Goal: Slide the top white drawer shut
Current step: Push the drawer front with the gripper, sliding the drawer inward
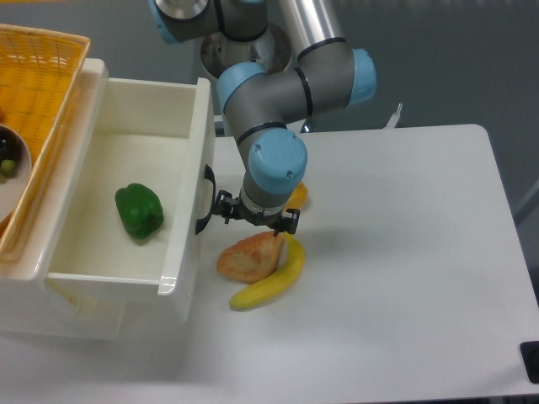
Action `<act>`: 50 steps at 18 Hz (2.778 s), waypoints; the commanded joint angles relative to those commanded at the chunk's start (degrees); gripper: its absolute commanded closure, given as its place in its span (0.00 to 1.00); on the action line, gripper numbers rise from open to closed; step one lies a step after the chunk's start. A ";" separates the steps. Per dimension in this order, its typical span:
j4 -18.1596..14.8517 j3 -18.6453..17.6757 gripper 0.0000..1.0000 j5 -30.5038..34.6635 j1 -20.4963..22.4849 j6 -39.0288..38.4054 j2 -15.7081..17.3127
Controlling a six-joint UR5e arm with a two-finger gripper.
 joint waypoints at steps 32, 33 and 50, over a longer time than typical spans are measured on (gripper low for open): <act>-0.26 0.26 0.00 -2.46 -2.98 -1.58 1.23; -0.26 0.26 0.00 -2.46 -3.08 -1.58 1.23; -0.44 -0.09 0.00 -3.51 -4.39 -1.67 2.11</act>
